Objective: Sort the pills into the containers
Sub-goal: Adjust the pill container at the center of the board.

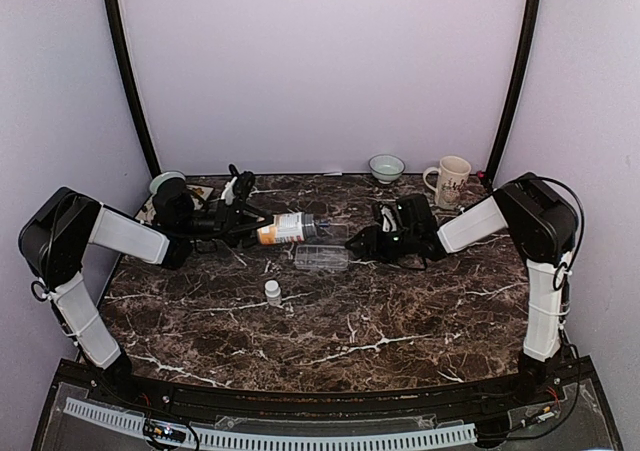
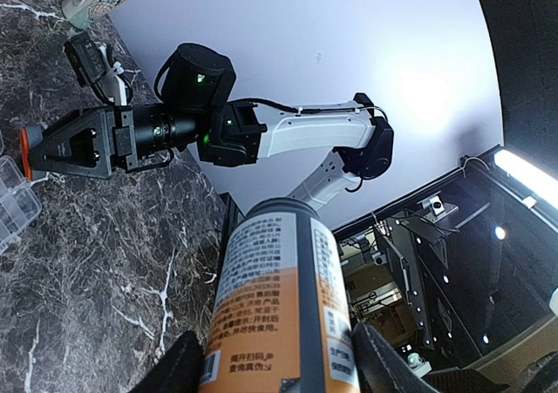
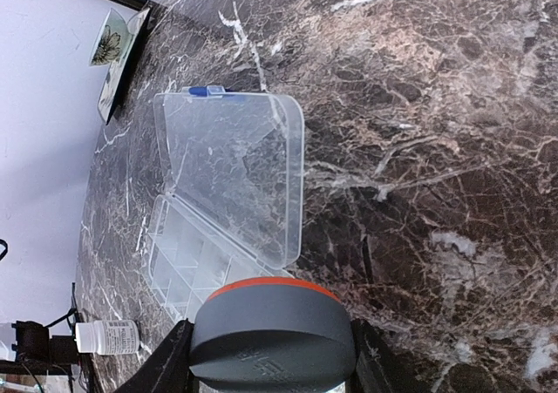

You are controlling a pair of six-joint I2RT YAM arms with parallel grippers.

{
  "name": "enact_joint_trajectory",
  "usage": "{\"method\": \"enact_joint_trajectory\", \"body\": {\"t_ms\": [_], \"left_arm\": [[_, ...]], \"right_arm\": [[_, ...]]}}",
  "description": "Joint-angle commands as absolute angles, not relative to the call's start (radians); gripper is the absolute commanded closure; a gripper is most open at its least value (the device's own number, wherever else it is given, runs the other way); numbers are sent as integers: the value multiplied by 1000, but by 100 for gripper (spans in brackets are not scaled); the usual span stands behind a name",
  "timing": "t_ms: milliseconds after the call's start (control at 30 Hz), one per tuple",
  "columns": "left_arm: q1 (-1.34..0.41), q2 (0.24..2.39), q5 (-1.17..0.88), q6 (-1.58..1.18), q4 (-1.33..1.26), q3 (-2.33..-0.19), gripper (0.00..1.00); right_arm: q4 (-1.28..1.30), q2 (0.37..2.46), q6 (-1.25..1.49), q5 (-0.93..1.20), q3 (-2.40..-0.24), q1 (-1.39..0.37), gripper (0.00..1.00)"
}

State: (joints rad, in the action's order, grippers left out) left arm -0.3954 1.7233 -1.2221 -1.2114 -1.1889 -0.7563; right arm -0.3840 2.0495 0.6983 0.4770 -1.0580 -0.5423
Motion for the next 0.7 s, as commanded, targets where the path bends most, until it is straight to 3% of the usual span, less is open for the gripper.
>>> {"method": "enact_joint_trajectory", "body": {"t_ms": [0,667], "left_arm": [[-383,1706,-1230,-1197,-1250,-739,94],[-315,1739,-1212,-1192,-1322,-643,94]], "right_arm": [[-430,2019,730,501,-1026,-547,71],[-489,1999,791,493,-1011,-642,71]]}}
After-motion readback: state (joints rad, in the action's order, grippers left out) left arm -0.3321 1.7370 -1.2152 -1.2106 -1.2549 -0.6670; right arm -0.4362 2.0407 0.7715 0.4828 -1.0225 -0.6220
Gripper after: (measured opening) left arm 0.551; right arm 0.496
